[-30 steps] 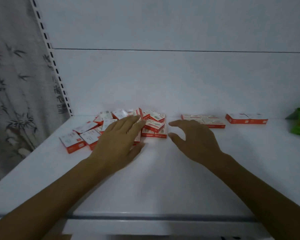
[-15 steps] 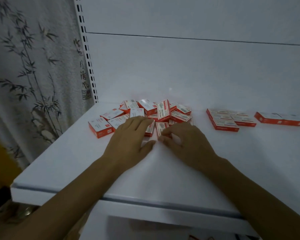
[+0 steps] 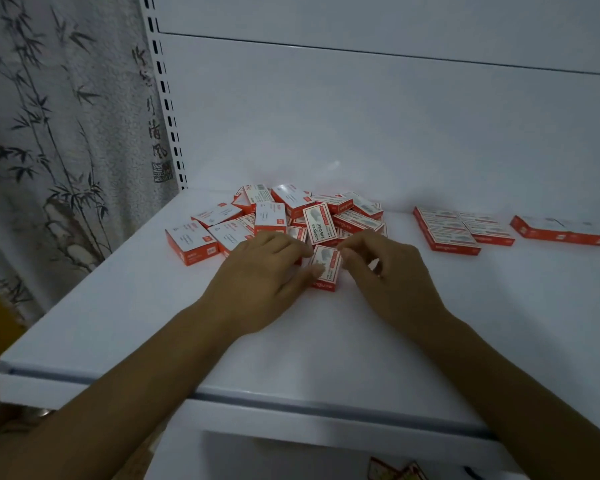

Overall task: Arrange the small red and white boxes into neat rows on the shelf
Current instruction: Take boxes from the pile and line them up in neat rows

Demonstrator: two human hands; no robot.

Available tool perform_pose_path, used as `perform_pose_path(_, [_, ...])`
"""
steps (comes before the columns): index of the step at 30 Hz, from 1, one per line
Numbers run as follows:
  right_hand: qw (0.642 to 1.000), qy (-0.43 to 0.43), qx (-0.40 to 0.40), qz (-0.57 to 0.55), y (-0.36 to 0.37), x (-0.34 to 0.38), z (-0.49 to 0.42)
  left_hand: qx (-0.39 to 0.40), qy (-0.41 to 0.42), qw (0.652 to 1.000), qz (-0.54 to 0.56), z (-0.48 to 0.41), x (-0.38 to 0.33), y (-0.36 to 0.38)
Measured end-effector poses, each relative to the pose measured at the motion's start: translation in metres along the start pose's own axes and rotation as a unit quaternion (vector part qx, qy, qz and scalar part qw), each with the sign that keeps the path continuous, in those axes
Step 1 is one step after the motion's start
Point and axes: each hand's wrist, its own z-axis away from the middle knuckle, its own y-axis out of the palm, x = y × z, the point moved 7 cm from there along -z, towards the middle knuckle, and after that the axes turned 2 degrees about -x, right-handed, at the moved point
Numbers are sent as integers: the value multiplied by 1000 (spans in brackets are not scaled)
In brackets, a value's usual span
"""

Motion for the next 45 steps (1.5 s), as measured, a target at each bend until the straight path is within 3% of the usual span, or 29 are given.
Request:
perform_pose_path(6, [991,-30,129,31,23,-2,2,16,-3,1000,-18,2,0,1])
perform_pose_path(13, [996,-37,67,48,8,6,-1,21,2,1000,-9,1,4,5])
perform_pose_path(23, [986,-20,134,99,23,-2,1,26,-7,999,20,0,3,5])
perform_pose_path(34, [984,-49,0,169,-53,0,-4,-10,29,999,-13,-28,-39,-6])
perform_pose_path(45, [982,55,-6,178,-163,-114,29,8,58,998,28,-95,-160,67])
